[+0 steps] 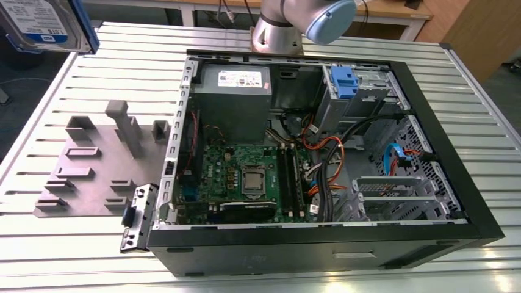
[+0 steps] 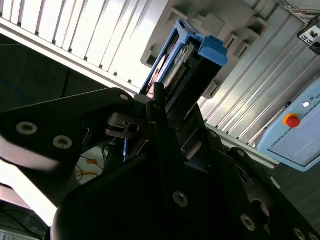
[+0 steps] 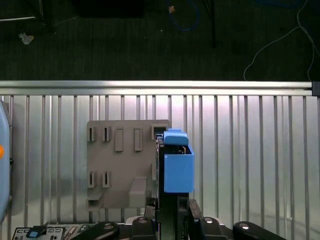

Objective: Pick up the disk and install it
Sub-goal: 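Pick up the disk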

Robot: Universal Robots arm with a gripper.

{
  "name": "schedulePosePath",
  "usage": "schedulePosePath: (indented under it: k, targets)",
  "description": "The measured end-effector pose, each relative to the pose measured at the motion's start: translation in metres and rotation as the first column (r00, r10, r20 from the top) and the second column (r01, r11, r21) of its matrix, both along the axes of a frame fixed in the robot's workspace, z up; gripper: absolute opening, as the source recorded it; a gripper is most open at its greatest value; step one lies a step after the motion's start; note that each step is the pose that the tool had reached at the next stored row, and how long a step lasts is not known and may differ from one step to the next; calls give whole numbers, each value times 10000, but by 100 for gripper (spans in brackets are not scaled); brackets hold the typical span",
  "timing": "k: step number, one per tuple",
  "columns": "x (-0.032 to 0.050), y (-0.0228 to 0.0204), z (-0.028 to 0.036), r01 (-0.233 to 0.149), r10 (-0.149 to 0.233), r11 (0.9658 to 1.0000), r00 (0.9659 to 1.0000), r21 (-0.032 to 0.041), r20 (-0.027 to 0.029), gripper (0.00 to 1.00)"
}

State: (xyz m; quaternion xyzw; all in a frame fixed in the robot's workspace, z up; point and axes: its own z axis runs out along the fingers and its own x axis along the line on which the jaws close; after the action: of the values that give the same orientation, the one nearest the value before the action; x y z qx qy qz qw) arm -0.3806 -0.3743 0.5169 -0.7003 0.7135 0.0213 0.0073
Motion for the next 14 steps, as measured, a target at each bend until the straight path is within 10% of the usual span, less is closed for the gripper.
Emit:
schedulePosePath:
  k: [14]
  targets:
    - [572, 0, 0, 1, -1, 10000, 10000, 0, -1, 35]
